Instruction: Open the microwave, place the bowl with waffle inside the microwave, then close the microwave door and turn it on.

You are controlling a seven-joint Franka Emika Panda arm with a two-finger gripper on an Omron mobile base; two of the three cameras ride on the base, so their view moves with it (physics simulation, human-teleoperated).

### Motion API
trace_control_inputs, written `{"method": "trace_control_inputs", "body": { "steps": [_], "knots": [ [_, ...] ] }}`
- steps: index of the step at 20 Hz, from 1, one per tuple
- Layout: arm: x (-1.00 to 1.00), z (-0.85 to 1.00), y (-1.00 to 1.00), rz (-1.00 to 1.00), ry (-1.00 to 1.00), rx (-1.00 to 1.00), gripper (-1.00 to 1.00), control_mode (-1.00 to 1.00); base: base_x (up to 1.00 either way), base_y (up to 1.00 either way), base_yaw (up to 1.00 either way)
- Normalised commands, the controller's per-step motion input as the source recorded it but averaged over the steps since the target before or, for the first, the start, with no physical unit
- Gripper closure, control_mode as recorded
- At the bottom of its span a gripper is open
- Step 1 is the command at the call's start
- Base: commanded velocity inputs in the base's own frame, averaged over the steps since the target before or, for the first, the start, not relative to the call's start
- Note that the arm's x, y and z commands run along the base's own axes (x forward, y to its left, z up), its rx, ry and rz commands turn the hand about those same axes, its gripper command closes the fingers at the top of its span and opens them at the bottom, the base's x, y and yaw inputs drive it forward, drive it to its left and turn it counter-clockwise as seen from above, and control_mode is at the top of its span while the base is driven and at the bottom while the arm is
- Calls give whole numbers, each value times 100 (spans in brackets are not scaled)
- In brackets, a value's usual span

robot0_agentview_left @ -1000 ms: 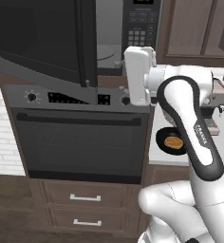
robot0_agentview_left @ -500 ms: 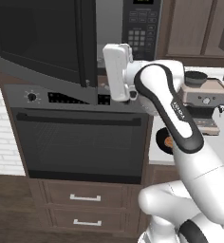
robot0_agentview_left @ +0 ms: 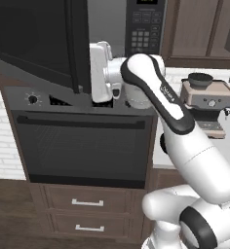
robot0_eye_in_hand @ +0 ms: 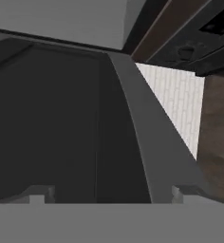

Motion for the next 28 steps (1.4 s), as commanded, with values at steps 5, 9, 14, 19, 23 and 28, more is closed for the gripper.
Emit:
{"method": "trace_control_inputs", "body": {
  "steps": [5,9,14,19,23,28],
  "knots": [
    [-39,0,97,28,0,0,-100,-100,0,0,0],
    [-36,-13,100,21,0,-1,-100,-100,0,0,0],
    [-11,-12,100,12,0,-1,-100,-100,0,0,0],
    [-15,2,53,3,-11,0,-100,-100,0,0,0],
    [-35,11,-18,-1,-26,0,-100,-100,0,0,0],
    [-83,0,-97,-15,-26,0,-100,-100,0,0,0]
  ]
}}
